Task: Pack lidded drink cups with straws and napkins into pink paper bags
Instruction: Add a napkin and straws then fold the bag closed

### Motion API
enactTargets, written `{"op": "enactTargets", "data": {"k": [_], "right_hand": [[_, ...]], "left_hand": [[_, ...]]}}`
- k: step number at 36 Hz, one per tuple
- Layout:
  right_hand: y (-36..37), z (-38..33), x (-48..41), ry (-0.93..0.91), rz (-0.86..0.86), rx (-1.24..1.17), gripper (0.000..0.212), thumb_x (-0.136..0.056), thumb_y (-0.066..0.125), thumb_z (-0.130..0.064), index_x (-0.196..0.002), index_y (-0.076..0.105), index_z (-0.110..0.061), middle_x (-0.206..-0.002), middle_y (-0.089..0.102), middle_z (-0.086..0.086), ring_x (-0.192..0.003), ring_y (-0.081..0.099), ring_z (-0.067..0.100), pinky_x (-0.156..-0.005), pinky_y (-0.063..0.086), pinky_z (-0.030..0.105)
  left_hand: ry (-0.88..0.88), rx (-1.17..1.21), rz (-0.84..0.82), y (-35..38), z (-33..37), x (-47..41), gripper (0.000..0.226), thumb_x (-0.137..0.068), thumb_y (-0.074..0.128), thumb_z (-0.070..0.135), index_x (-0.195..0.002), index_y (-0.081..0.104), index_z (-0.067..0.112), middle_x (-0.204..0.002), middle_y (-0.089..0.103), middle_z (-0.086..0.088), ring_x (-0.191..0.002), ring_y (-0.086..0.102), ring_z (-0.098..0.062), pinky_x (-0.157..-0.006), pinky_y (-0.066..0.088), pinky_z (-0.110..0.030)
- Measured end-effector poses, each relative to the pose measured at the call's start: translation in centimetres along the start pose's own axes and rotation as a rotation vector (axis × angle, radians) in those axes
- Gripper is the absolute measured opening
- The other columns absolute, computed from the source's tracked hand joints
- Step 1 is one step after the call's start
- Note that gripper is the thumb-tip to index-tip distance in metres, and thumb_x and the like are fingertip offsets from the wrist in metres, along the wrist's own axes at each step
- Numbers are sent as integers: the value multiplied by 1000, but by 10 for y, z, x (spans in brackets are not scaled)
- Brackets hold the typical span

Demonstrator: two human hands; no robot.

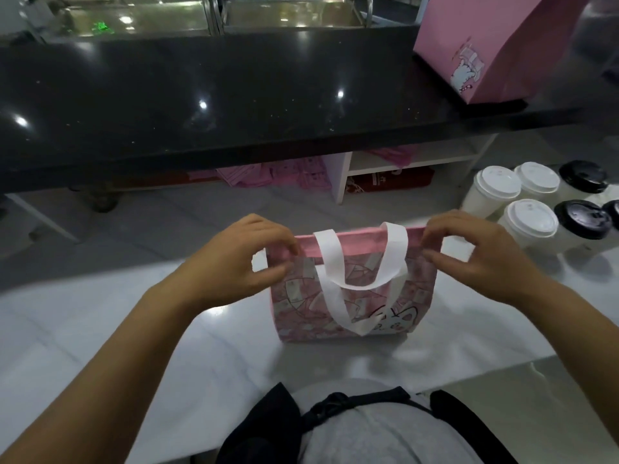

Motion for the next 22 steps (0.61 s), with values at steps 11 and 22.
{"op": "enactTargets", "data": {"k": [11, 22], "right_hand": [[35, -34, -23, -46, -291, 328, 39, -91, 60, -41, -130, 62, -38, -94, 56, -6, -86, 52, 16, -75, 40, 33], [50, -56, -35, -148, -261, 418, 26, -87, 70, -13, -107, 77, -27, -94, 77, -5, -90, 67, 23, -100, 40, 37]], "left_hand": [[-93, 51, -3, 10, 14, -13, 38, -83, 72, 43, -120, 62, 38, -108, 64, 17, -96, 58, -10, -82, 57, -40], [-121, 16, -11, 9, 15, -26, 27, -91, 69, 26, -117, 73, 26, -108, 75, 6, -94, 69, -12, -74, 47, -9]]}}
Point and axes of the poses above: each hand's wrist, its own x-axis away from the middle knuckle, its own y-axis out of the palm, z = x × y, the point moved 10 cm from there along -x, towards the middle knuckle
